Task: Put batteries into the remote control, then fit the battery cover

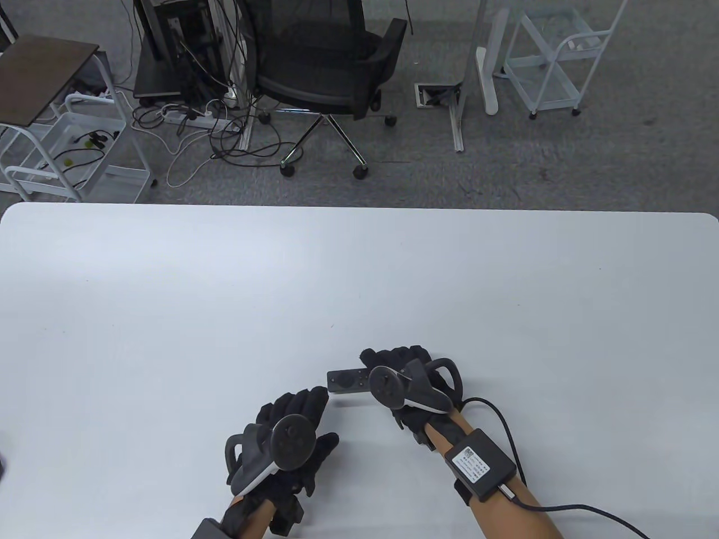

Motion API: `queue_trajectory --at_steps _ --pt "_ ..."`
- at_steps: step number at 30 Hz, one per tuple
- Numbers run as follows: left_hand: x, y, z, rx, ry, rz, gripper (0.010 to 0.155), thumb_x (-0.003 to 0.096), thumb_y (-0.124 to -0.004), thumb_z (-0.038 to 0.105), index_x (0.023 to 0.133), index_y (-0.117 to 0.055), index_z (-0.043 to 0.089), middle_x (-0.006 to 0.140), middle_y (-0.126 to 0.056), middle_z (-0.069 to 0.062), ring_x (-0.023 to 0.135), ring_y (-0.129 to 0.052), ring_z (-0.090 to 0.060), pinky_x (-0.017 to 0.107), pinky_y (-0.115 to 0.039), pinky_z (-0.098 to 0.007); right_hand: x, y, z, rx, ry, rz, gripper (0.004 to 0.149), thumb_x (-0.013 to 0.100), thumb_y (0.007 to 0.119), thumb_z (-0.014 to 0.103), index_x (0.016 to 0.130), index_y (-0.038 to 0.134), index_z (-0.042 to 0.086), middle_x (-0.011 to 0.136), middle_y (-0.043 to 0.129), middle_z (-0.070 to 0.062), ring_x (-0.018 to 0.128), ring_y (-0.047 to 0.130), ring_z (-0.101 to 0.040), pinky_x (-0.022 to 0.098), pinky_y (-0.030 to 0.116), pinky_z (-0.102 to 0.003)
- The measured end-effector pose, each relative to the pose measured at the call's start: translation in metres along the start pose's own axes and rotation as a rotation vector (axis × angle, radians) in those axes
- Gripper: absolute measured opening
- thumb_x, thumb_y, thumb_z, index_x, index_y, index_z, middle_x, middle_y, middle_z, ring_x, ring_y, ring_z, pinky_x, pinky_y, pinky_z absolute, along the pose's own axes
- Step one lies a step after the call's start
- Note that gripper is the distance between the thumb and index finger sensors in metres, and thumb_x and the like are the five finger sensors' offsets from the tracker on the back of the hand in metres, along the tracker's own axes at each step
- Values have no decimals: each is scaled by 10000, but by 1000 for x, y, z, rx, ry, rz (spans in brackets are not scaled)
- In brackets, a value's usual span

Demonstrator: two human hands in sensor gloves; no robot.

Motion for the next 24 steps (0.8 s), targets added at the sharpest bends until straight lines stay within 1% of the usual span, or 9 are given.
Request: queue_trajectory --at_steps 5,9,12,14,16,19,22,23,24 --pt "-3 1 6 1 -25 -4 796 459 -820 553 1133 -522 252 1171 -675 -141 1080 -650 -446 819 -511 -651 12 9 5 -52 6 22 706 345 950 300 991 670 249 979 878 -28 884 869 -373 678 628 -633" --pt "-3 -1 12 28 -37 -6 794 458 -818 556 1131 -525 254 1170 -680 -137 1080 -654 -444 819 -514 -650 16 10 5 -26 23 49 693 362 938 282 996 659 255 1006 852 -25 931 806 -409 686 602 -642" --pt "-1 -4 12 35 -41 -23 792 458 -816 555 1130 -529 251 1168 -684 -137 1078 -657 -445 817 -516 -650 13 9 3 -40 26 60 693 381 909 305 1012 634 229 1027 823 -63 959 740 -448 688 574 -653" --pt "-1 -5 11 43 -37 -28 791 458 -816 555 1130 -531 252 1166 -688 -137 1077 -659 -446 817 -518 -650 7 7 1 -44 26 54 713 396 862 375 1035 601 197 1057 770 -128 964 707 -478 684 558 -666" --pt "0 -5 9 51 -30 -32 788 458 -814 556 1129 -535 253 1165 -690 -137 1077 -660 -445 817 -518 -651 -2 3 -3 -41 35 56 754 399 829 429 1056 565 171 1082 715 -189 971 673 -507 685 539 -679" --pt "2 -5 4 60 -12 -37 783 458 -810 557 1128 -541 254 1165 -692 -137 1077 -660 -445 817 -517 -651 -26 -6 -15 -44 85 44 792 408 789 471 1080 519 153 1119 627 -246 992 598 -549 692 500 -699" --pt "4 -5 -3 66 13 -42 778 458 -804 559 1128 -544 260 1164 -693 -140 1076 -661 -446 816 -518 -651 -53 -14 -27 -72 118 -26 821 400 770 499 1090 503 144 1141 566 -272 1010 515 -582 698 462 -718" --pt "5 -5 -6 64 24 -43 773 459 -801 561 1127 -548 266 1164 -694 -141 1075 -662 -447 817 -518 -651 -68 -18 -35 -103 128 -66 830 397 764 513 1096 497 152 1152 539 -280 1021 466 -591 701 443 -726" --pt "6 -5 -8 59 31 -43 771 459 -800 562 1126 -551 267 1164 -695 -141 1076 -662 -445 816 -518 -651 -75 -19 -38 -123 136 -87 827 399 761 515 1097 505 153 1156 531 -285 1023 444 -600 702 434 -731"
Point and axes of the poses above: the tracker on the back of each hand, its own z axis roughly to the thumb side, its own x axis roughly from the wrist to the fingertips, y = z × x, the point moved 1 cm from there along x, roughly from the wrist to the fingertips
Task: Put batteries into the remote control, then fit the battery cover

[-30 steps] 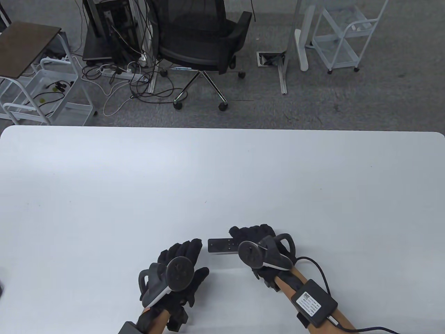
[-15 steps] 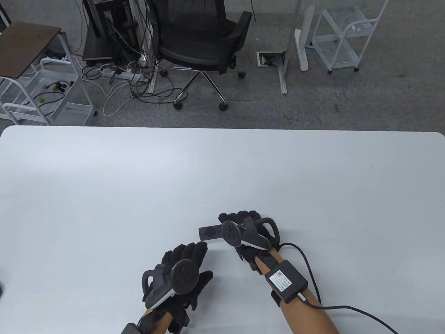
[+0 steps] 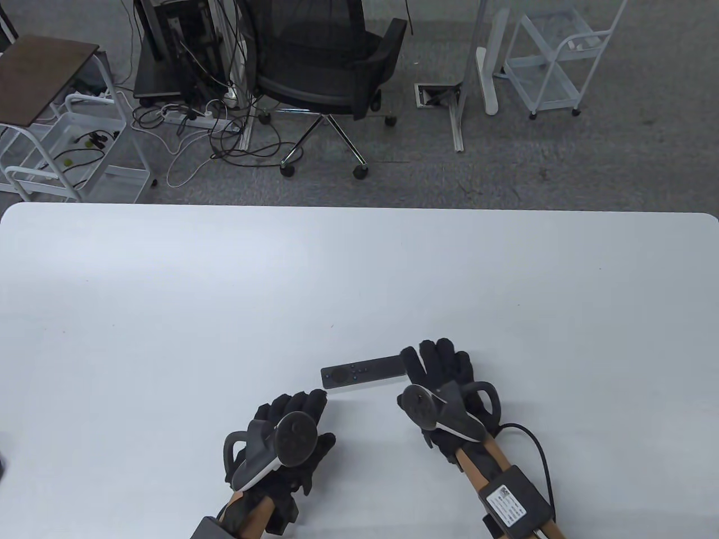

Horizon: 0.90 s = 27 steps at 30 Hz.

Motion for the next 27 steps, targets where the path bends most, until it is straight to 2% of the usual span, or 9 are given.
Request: queue_trajectory --at_steps 2,4,6,8,9,11,13,21,27 --pt "1 0 -3 -4 12 -1 769 460 -797 564 1126 -551 270 1164 -694 -141 1075 -661 -447 816 -519 -650 -15 -3 -12 -76 31 -24 811 401 761 510 1093 531 154 1151 557 -286 1022 465 -598 700 447 -732" --pt "1 -1 -4 4 17 -3 770 460 -794 566 1127 -552 267 1163 -694 -146 1076 -660 -448 816 -518 -651 -20 0 -18 -118 68 35 789 408 767 504 1087 566 156 1149 569 -291 1021 474 -598 697 455 -733" --pt "1 -1 -5 14 17 -6 767 459 -793 565 1125 -556 269 1162 -699 -143 1074 -666 -444 816 -521 -650 -24 6 -24 -118 117 146 762 420 759 497 1082 589 161 1153 560 -286 1026 475 -593 703 458 -728" --pt "1 0 -6 20 20 -13 764 459 -791 567 1124 -560 269 1161 -702 -143 1072 -670 -446 816 -524 -650 -22 11 -29 -28 119 261 742 419 760 489 1069 626 158 1136 616 -286 1011 539 -592 693 491 -727" --pt "1 1 -7 24 27 -13 765 458 -790 567 1125 -562 269 1161 -703 -141 1072 -671 -445 817 -525 -649 -20 13 -33 47 117 372 723 434 753 476 1065 632 143 1117 656 -284 1001 575 -584 689 498 -724" --pt "1 4 -12 18 47 0 762 459 -789 567 1123 -568 266 1158 -709 -141 1070 -676 -445 816 -528 -649 -21 16 -40 126 160 500 721 457 739 474 1077 615 128 1123 642 -287 991 605 -588 688 497 -727" --pt "1 7 -17 14 66 9 758 461 -786 568 1122 -572 268 1158 -710 -142 1071 -676 -444 816 -528 -649 -24 13 -42 124 169 518 732 461 737 475 1088 596 126 1143 589 -298 987 624 -585 691 494 -727" --pt "1 14 -31 2 112 24 739 461 -785 567 1114 -607 271 1156 -716 -143 1069 -678 -446 815 -530 -650 -26 -1 -47 76 210 467 655 462 752 462 1029 711 136 1063 762 -275 893 790 -567 658 583 -707" --pt "1 16 -30 12 108 31 731 461 -784 567 1110 -621 273 1155 -721 -145 1066 -684 -449 813 -534 -651 -30 -2 -54 28 272 548 605 457 788 449 965 805 122 989 860 -271 803 901 -533 623 652 -691"
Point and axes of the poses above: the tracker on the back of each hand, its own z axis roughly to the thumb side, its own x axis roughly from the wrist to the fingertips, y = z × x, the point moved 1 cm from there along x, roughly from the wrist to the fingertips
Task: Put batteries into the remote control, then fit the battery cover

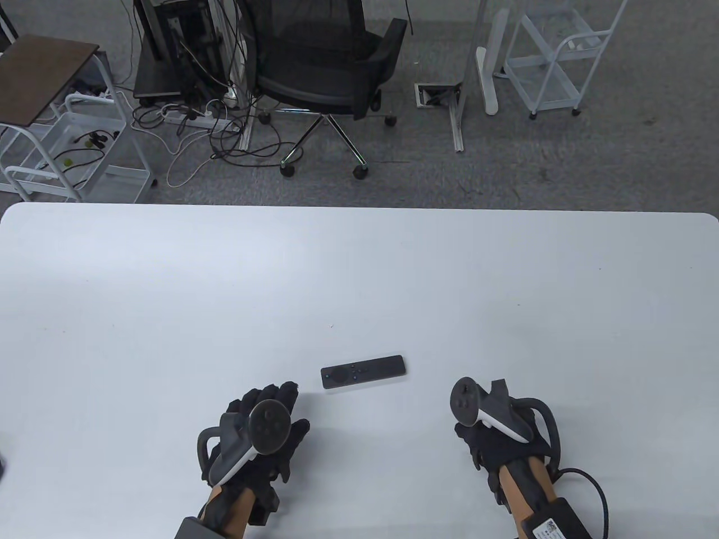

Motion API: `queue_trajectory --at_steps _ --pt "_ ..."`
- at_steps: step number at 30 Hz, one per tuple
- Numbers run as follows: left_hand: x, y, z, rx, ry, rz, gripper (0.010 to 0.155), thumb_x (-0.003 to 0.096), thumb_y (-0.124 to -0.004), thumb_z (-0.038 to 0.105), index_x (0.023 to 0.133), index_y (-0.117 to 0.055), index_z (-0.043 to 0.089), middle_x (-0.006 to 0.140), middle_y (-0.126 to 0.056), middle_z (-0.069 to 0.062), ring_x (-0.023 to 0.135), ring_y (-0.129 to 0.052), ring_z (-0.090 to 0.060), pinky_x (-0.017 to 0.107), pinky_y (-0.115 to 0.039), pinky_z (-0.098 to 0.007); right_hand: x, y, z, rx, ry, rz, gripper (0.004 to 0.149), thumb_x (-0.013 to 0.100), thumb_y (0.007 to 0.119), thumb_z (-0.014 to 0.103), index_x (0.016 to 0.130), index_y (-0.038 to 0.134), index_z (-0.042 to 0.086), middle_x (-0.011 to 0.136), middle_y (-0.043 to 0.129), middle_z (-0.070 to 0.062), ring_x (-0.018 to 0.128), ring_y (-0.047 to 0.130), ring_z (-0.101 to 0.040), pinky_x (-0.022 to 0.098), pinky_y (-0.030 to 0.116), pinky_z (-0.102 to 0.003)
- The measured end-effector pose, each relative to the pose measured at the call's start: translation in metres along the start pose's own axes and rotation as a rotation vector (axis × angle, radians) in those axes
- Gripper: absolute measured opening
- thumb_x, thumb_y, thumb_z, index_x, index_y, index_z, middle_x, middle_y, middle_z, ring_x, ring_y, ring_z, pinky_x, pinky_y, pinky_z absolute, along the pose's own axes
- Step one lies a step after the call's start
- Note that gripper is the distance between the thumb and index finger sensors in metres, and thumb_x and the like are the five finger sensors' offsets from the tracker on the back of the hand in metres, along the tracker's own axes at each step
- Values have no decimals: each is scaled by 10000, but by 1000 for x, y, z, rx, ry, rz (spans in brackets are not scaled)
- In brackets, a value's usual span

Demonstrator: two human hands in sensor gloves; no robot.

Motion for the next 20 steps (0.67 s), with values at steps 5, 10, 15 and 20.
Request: queue_trajectory --at_steps 5,10,15,20 --pt "0 -2 4 16 -9 -18 725 462 -782 568 1108 -629 276 1154 -723 -144 1066 -688 -446 813 -536 -650 0 -1 -2 -21 31 8 595 443 810 455 931 846 117 953 892 -281 753 941 -524 603 681 -681" --pt "0 -2 4 23 -13 -18 720 461 -782 567 1104 -638 276 1150 -731 -143 1062 -695 -445 812 -541 -649 -6 -4 1 -35 48 -8 597 421 847 458 899 879 103 893 943 -292 656 1019 -487 538 765 -665" --pt "-1 -2 5 28 -10 -22 694 463 -781 565 1092 -668 294 1147 -738 -142 1060 -700 -445 810 -545 -649 -11 -8 7 -37 48 -58 636 421 846 471 941 831 104 913 927 -275 668 1018 -459 544 772 -645" --pt "-1 -2 4 29 -6 -29 691 463 -779 566 1090 -673 294 1146 -739 -142 1059 -702 -442 810 -547 -647 -6 -2 11 -14 -4 -44 664 440 797 486 994 769 121 1009 834 -265 822 886 -517 629 633 -696"
Point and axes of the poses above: the tracker on the back of each hand, its own z axis roughly to the thumb side, its own x axis roughly from the wrist to the fingertips, y = z × x, the point moved 1 cm from there along x, roughly from the wrist to the fingertips
